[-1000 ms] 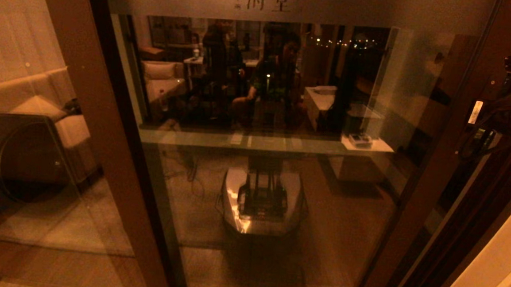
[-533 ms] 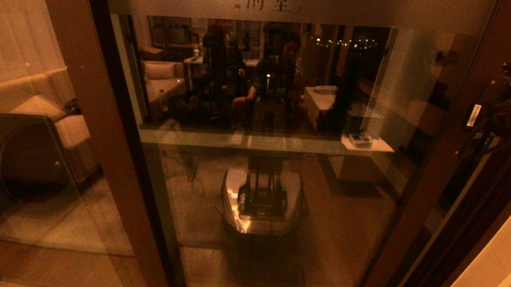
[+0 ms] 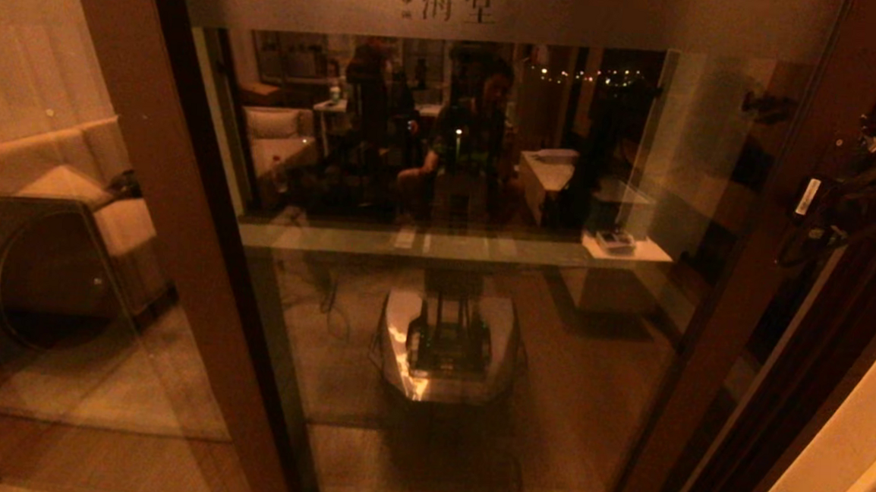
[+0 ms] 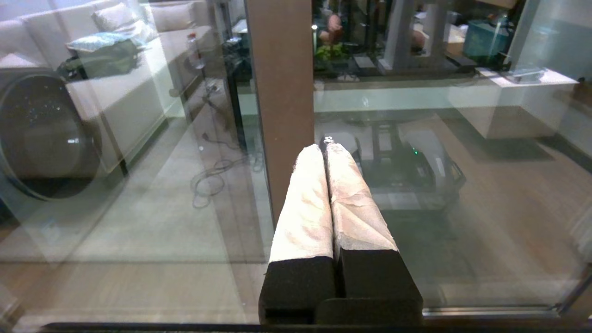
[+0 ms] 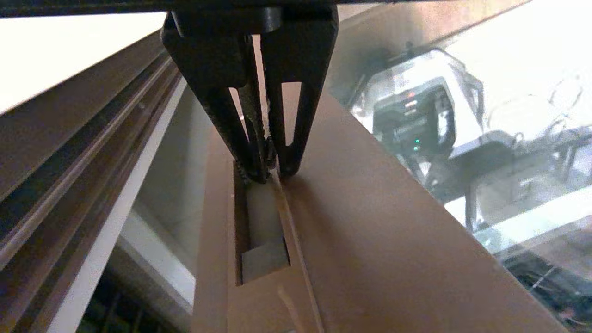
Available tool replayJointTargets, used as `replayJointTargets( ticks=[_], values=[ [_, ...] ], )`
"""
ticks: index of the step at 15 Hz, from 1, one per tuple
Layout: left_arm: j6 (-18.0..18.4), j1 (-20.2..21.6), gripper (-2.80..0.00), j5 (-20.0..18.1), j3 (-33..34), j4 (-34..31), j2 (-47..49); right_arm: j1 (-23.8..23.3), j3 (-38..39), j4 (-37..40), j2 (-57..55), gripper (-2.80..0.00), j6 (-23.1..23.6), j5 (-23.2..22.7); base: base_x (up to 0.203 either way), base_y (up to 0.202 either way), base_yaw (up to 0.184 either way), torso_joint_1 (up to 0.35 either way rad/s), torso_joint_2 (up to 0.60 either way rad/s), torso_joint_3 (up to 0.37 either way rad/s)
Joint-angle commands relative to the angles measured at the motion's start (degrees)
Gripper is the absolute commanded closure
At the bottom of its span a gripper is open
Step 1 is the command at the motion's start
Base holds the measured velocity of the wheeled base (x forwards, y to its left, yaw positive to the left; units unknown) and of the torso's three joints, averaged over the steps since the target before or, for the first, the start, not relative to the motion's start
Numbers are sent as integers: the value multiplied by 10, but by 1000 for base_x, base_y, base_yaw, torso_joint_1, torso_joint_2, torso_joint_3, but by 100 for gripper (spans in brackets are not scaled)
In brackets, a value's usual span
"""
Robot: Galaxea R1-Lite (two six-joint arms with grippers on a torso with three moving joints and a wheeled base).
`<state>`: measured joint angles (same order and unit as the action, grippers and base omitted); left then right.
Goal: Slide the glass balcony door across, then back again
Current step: Close the slid door
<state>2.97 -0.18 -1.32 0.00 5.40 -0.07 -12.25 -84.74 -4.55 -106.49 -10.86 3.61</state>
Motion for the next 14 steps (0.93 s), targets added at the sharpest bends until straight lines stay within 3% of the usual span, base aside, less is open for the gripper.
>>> replayJointTargets(
  ticks=[1, 7, 14],
  values=[
    [0, 0, 0, 0, 19, 0, 1, -4, -9, -6, -17, 0, -2, -1, 0, 0, 0, 0, 0, 0],
    [0, 0, 0, 0, 20, 0, 1, -13, -12, -6, -22, 0, 0, 5, 0, 0, 0, 0, 0, 0],
    [0, 0, 0, 0, 20, 0, 1, -4, 46, -4, 78, 0, 3, 1, 0, 0, 0, 0, 0, 0]
  ],
)
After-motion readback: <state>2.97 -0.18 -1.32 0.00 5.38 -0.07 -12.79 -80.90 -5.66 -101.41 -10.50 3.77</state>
